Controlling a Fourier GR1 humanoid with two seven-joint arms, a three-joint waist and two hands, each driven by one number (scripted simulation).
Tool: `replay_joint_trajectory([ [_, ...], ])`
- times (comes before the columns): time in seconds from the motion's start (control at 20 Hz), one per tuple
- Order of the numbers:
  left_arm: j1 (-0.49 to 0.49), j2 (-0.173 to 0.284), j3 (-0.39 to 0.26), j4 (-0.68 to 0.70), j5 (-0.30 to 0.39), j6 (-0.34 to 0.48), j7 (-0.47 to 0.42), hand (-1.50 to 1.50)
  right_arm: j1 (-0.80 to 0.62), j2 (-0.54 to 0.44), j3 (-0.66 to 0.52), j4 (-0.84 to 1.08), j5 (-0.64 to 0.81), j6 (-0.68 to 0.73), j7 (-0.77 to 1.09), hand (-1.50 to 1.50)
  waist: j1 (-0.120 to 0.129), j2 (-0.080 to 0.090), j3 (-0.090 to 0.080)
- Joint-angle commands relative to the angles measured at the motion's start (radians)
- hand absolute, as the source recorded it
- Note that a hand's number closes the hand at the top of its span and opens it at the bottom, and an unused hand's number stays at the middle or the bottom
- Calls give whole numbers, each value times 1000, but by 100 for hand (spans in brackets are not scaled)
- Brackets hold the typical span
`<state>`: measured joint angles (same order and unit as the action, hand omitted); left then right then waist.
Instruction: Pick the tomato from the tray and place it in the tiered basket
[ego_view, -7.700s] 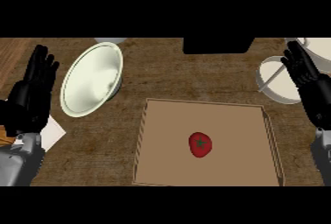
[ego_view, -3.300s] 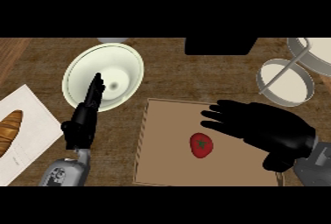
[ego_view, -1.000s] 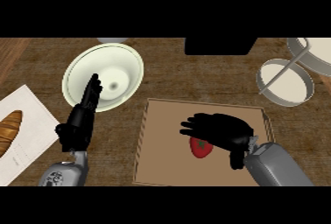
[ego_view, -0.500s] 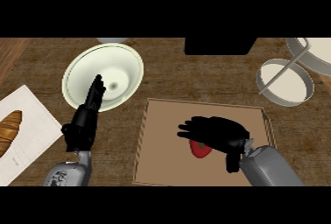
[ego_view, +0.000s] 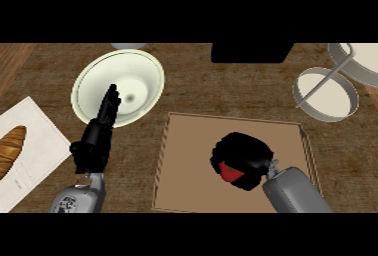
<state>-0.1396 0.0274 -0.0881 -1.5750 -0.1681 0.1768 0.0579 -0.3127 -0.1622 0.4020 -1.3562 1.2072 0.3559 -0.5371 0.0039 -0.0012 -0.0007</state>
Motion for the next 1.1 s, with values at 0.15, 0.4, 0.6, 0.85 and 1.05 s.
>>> replay_joint_trajectory([
  [0.15,32,-22,-26,-31,-31,19,15,0,46,80,20,3,68,-140,31,150,-2,0,1],
  [0.4,1,-24,1,0,-25,35,1,0,149,-264,-167,16,111,-230,-16,150,-35,-2,2],
  [0.6,53,21,23,-15,7,-13,-21,0,205,-443,-317,48,104,-314,-47,150,-24,-2,1],
  [0.85,5,35,58,-7,33,-27,-18,0,248,-514,-500,-42,-51,-317,-105,150,-17,-2,0],
  [1.05,85,17,24,-11,25,-32,-57,0,304,-577,-639,-214,-194,-205,-119,150,-24,-6,-1],
])
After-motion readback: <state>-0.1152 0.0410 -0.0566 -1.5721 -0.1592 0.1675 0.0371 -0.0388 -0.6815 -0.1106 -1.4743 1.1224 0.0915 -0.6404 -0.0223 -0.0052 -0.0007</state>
